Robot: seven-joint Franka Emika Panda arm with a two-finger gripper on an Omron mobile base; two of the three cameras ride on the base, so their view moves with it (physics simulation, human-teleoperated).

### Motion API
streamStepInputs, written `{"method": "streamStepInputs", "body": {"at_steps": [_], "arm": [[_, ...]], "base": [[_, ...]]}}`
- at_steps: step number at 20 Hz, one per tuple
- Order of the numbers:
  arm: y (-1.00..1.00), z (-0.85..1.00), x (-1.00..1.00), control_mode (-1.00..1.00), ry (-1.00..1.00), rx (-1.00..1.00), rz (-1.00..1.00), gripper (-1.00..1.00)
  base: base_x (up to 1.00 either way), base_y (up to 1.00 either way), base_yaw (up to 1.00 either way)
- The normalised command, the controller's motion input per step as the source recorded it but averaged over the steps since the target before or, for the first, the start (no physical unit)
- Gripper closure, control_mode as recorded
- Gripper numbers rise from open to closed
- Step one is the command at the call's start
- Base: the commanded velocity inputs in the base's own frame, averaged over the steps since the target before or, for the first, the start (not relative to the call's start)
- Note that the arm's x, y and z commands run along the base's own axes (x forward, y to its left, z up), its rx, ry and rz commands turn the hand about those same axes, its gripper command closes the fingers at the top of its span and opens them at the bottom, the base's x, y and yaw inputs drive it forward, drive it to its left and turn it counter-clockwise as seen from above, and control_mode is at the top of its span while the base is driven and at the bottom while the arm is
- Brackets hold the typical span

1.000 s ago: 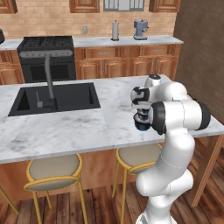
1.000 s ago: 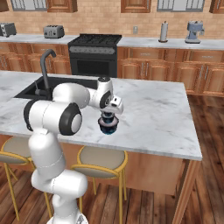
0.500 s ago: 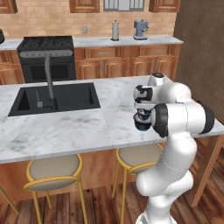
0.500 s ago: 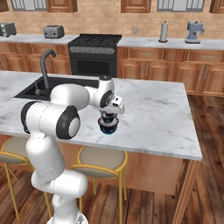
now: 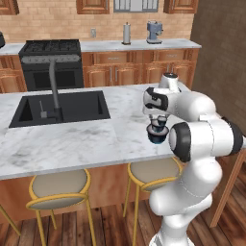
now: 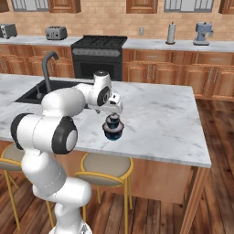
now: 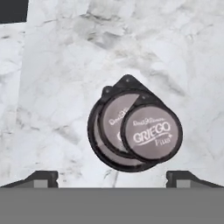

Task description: Stack the yogurt containers by placing the smaller containers on top of the larger containers.

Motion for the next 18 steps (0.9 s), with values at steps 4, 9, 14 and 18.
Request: {"method": "streamStepInputs", "body": {"at_steps": [4, 9, 14, 18], "arm": [[0.0, 0.42, -0.92, -1.0, 0.01, 0.0, 0.01, -1.0], [0.0, 0.51, -1.0, -1.0, 0.0, 0.0, 0.0, -1.0], [0.0, 0.43, -0.94, -1.0, 0.0, 0.0, 0.0, -1.0], [0.0, 0.25, -0.9, -1.0, -0.05, 0.0, 0.0, -1.0]], "base": [[0.0, 0.0, 0.0], [0.0, 0.0, 0.0], [0.0, 0.0, 0.0], [0.0, 0.0, 0.0]]}}
